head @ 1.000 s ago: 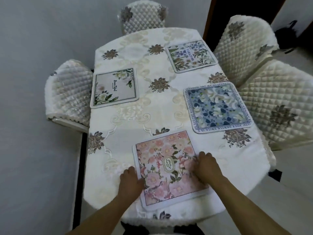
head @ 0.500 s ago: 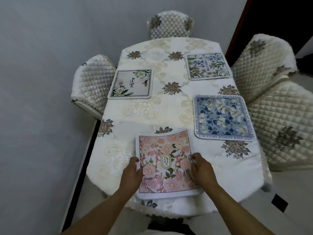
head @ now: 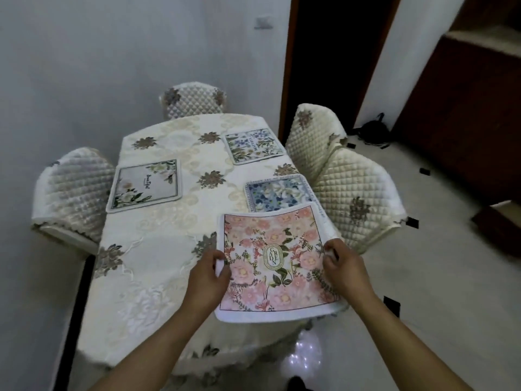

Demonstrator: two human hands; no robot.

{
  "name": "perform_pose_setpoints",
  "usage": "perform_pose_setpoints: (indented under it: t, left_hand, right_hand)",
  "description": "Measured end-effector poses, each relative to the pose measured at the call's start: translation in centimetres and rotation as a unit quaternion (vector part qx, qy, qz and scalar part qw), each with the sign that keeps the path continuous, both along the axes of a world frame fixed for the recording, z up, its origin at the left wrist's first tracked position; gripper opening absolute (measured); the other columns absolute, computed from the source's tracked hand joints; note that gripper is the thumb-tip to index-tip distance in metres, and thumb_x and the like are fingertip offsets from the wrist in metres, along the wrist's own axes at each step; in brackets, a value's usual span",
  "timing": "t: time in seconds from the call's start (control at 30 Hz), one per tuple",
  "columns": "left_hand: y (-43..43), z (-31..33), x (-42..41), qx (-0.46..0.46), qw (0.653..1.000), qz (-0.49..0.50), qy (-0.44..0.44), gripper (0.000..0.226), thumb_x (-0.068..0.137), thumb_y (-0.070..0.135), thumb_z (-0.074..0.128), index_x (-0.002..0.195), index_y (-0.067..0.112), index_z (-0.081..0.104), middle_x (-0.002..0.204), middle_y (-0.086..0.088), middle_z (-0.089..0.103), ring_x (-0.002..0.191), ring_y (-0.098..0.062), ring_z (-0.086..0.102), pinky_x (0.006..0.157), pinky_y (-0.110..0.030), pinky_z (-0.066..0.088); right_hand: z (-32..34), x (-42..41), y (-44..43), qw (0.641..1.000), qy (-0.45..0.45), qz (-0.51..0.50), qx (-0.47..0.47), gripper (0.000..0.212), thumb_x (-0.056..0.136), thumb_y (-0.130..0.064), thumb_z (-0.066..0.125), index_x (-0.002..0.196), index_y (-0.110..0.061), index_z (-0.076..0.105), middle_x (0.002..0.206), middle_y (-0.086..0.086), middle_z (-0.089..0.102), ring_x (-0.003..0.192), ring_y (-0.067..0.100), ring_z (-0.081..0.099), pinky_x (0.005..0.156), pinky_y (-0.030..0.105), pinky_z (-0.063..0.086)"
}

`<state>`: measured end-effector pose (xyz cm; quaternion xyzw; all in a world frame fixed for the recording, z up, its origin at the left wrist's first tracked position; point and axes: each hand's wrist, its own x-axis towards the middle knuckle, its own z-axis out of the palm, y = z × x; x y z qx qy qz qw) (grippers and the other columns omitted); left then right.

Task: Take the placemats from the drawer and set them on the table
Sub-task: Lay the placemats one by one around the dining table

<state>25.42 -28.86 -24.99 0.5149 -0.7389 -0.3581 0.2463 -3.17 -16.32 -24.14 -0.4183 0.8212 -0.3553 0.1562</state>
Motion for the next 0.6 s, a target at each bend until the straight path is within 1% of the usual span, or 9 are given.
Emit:
perform_pose_setpoints:
  t: [0.07,0.13,0.17,0.23,0.3,0.33,0.43,0.5,0.6]
  left_hand:
    - [0.7,1.1,-3.2,-0.017,1.000,-0.024,0.005,0.019,0.087,0.019,0.063,0.101,0.028,0.054,0.093,0.009,0.061,0.082,-0.007,0.059,0.065,-0.027,0.045]
    - [1.2,1.9,-6.5,-0.034,0.998,-0.047,0.004,0.020,0.087,0.022,0.063,0.100,0.032,0.053,0.092,0.014,0.059,0.082,0.004,0.055,0.064,-0.021,0.043]
    - [1.6,2.3,-8.6,-0.035,0.998,-0.060,0.003,0.020,0.087,0.023,0.063,0.100,0.033,0.052,0.092,0.014,0.060,0.080,0.005,0.055,0.062,-0.019,0.042]
    - [2.7,2.9,-13.2,-0.030,0.996,-0.082,0.004,0.019,0.087,0.024,0.062,0.099,0.035,0.051,0.092,0.013,0.062,0.078,0.003,0.057,0.058,-0.020,0.042]
    - [4.0,3.4,-18.2,-0.029,0.994,-0.103,0.008,0.019,0.087,0.025,0.062,0.098,0.036,0.051,0.093,0.010,0.064,0.078,0.000,0.059,0.057,-0.022,0.042]
    - [4.9,3.5,-21.2,-0.033,0.993,-0.117,0.010,0.019,0.086,0.024,0.062,0.098,0.035,0.052,0.094,0.009,0.064,0.078,-0.002,0.059,0.058,-0.022,0.042]
    - [8.1,3.6,-30.3,-0.038,0.988,-0.147,0.007,0.020,0.086,0.025,0.064,0.100,0.034,0.053,0.096,0.007,0.064,0.081,-0.010,0.061,0.059,-0.027,0.042]
    - [10.2,3.8,-35.7,-0.031,0.986,-0.162,0.013,0.020,0.086,0.026,0.064,0.100,0.035,0.053,0.097,0.008,0.064,0.082,-0.010,0.061,0.062,-0.027,0.043]
    - [13.1,3.9,-43.3,-0.026,0.981,-0.189,0.022,0.021,0.085,0.024,0.065,0.099,0.034,0.055,0.095,0.009,0.065,0.080,-0.006,0.061,0.062,-0.024,0.043]
  right_hand:
    - [1.5,-2.5,2.2,1.000,0.012,-0.022,-0.009,0.015,0.085,-0.011,0.060,0.094,-0.022,0.060,0.077,0.002,0.064,0.061,0.009,0.054,0.051,0.019,0.038]
    - [2.8,-5.4,4.2,0.999,0.013,-0.047,-0.017,0.014,0.085,-0.012,0.059,0.094,-0.023,0.060,0.080,0.001,0.065,0.064,0.012,0.057,0.053,0.023,0.040]
    - [3.3,-7.2,5.4,0.998,0.011,-0.063,-0.018,0.015,0.085,-0.012,0.059,0.093,-0.024,0.060,0.082,0.001,0.066,0.067,0.015,0.059,0.055,0.025,0.042]
    - [4.0,-11.1,8.0,0.995,0.005,-0.096,-0.028,0.017,0.084,-0.013,0.058,0.091,-0.028,0.059,0.081,-0.001,0.065,0.066,0.010,0.058,0.055,0.024,0.043]
    - [4.4,-15.0,10.7,0.992,0.006,-0.123,-0.035,0.018,0.083,-0.013,0.058,0.089,-0.030,0.059,0.078,-0.004,0.064,0.065,-0.002,0.055,0.054,0.015,0.040]
    - [4.5,-17.4,12.3,0.990,0.009,-0.137,-0.036,0.017,0.083,-0.013,0.058,0.089,-0.029,0.059,0.077,-0.005,0.063,0.065,-0.003,0.054,0.053,0.014,0.039]
    - [4.9,-24.7,17.2,0.984,0.016,-0.172,-0.033,0.016,0.082,-0.015,0.058,0.091,-0.029,0.059,0.078,-0.006,0.063,0.065,-0.004,0.054,0.052,0.014,0.037]
    - [5.2,-29.2,20.4,0.980,0.018,-0.195,-0.032,0.017,0.082,-0.016,0.058,0.091,-0.029,0.059,0.078,-0.007,0.063,0.065,-0.005,0.054,0.051,0.013,0.036]
    - [5.6,-35.6,24.9,0.973,0.015,-0.228,-0.032,0.017,0.082,-0.017,0.058,0.089,-0.032,0.057,0.076,-0.009,0.063,0.063,-0.003,0.055,0.050,0.015,0.038]
